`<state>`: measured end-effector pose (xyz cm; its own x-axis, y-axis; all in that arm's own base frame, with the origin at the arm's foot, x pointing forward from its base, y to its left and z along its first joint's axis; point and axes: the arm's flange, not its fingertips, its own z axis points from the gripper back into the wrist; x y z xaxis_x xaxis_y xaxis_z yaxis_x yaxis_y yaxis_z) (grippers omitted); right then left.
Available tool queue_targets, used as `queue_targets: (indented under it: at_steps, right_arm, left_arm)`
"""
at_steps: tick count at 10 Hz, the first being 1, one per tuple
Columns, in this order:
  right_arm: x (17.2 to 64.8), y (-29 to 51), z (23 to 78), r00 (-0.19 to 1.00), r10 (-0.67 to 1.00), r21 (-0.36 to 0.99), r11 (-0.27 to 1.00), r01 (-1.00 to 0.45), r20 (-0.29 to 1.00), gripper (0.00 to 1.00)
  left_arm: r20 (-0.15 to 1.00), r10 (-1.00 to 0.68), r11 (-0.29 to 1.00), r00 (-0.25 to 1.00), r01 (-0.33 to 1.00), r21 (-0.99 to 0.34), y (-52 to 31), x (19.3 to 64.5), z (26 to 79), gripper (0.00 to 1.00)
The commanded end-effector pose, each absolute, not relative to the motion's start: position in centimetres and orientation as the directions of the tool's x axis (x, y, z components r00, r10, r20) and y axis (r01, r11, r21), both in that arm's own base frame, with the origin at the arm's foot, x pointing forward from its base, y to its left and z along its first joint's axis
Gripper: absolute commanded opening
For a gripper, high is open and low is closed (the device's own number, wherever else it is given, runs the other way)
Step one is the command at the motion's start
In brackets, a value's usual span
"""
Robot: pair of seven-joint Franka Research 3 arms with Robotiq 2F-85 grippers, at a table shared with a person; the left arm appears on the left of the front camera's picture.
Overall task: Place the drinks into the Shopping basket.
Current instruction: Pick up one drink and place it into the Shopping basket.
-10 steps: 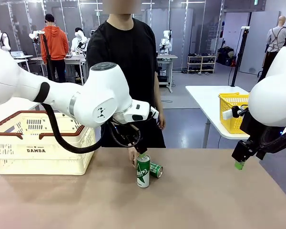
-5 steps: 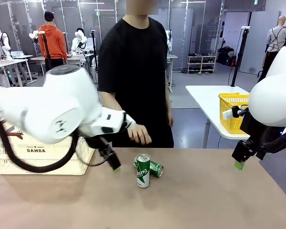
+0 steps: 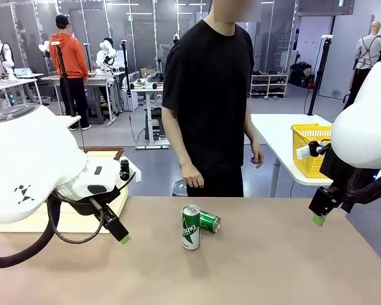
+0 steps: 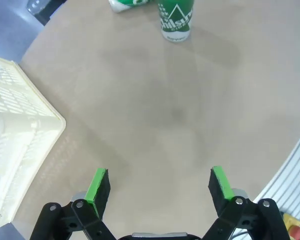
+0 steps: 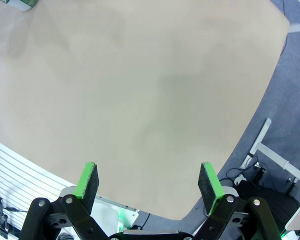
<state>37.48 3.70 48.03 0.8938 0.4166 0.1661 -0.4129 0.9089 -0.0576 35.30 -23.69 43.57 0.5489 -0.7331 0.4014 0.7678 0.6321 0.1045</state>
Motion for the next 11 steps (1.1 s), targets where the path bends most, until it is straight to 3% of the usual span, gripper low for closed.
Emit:
queue_targets:
  at_steps: [1,7,11]
  right_arm:
    - [37.5,3.5,48.2,0.889,0.428,-0.060,0.904,-0.424,0.163,1.00]
    - [37.5,3.5,48.2,0.889,0.428,-0.060,0.904,-0.424,0.163,1.00]
    - [37.5,3.5,48.2,0.889,0.428,-0.060,0.904,-0.424,0.163,1.00]
  left_arm:
    - [0.431,-0.730,0.620,0.530,0.780,0.090,-23.8,35.8,43.5,1.00]
    - [0.466,-0.729,0.604,0.501,0.792,0.093,-33.2,44.7,45.9,1.00]
    - [0.404,-0.780,0.548,0.478,0.834,0.070,-40.3,47.7,44.8,1.00]
